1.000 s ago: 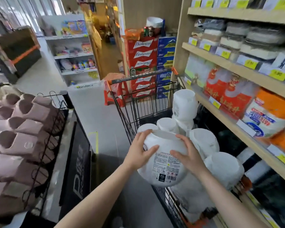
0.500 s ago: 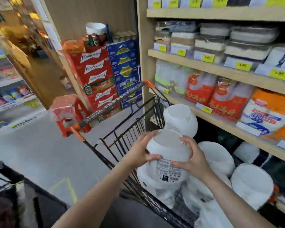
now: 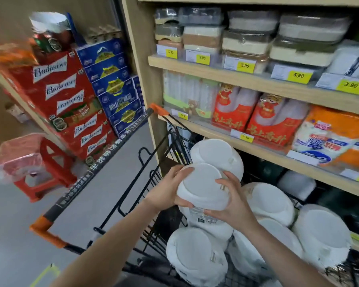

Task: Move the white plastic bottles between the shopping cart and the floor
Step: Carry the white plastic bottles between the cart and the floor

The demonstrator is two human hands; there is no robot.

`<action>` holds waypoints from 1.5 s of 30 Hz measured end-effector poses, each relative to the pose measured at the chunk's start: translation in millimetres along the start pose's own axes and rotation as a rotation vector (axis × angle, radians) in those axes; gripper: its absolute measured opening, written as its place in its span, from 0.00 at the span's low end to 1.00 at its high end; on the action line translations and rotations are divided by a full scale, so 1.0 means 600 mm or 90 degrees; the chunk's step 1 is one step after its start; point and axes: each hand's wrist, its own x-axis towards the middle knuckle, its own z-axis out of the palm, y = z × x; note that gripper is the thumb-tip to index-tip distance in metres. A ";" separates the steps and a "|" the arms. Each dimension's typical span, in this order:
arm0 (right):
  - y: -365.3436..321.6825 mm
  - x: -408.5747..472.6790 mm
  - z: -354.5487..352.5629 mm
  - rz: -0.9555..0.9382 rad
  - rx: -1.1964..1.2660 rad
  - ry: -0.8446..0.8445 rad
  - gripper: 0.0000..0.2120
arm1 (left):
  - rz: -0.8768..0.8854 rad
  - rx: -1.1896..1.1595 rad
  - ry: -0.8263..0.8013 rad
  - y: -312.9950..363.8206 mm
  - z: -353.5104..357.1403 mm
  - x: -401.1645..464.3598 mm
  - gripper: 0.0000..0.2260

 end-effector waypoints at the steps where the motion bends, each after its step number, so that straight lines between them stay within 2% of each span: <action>1: 0.003 0.000 0.007 0.004 -0.015 0.001 0.37 | 0.005 -0.003 -0.005 -0.009 0.004 0.001 0.44; 5: 0.008 -0.004 0.026 0.018 -0.048 0.014 0.38 | 0.039 -0.008 -0.008 -0.042 0.023 0.004 0.43; 11: -0.003 -0.013 0.013 0.023 -0.136 0.020 0.37 | 0.027 0.003 -0.033 -0.032 0.017 -0.003 0.43; 13: -0.014 -0.016 -0.002 0.028 -0.152 0.002 0.37 | 0.013 0.028 -0.046 -0.021 0.006 -0.005 0.42; 15: -0.027 -0.019 -0.023 0.054 -0.177 -0.065 0.38 | 0.019 0.064 -0.036 -0.008 -0.007 -0.002 0.39; 17: -0.041 -0.026 -0.047 0.103 -0.195 -0.143 0.39 | 0.049 0.092 -0.009 0.011 -0.020 0.004 0.35; 19: -0.052 -0.036 -0.071 0.145 -0.169 -0.167 0.40 | 0.085 0.096 0.009 0.033 -0.030 0.011 0.34; 22: -0.074 -0.062 -0.108 0.168 -0.165 -0.145 0.39 | 0.147 0.107 0.007 0.074 -0.034 0.020 0.34; 26: -0.101 -0.119 -0.162 0.225 -0.166 -0.086 0.33 | 0.235 0.097 -0.024 0.140 -0.002 0.039 0.24; 31: -0.104 -0.250 -0.251 0.395 -0.159 -0.056 0.22 | 0.287 0.043 -0.148 0.276 0.081 0.065 0.22; 34: -0.095 -0.355 -0.310 0.488 -0.191 -0.040 0.22 | 0.297 -0.028 -0.289 0.387 0.159 0.069 0.14; 36: -0.093 -0.405 -0.341 0.529 -0.187 -0.035 0.22 | 0.286 -0.087 -0.348 0.446 0.198 0.065 0.11; 39: -0.076 -0.531 -0.402 0.572 -0.086 0.075 0.21 | 0.281 -0.166 -0.374 0.555 0.281 0.045 0.10; 45: -0.042 -0.788 -0.512 0.583 0.053 0.469 0.17 | 0.239 -0.312 -0.438 0.765 0.472 -0.004 0.06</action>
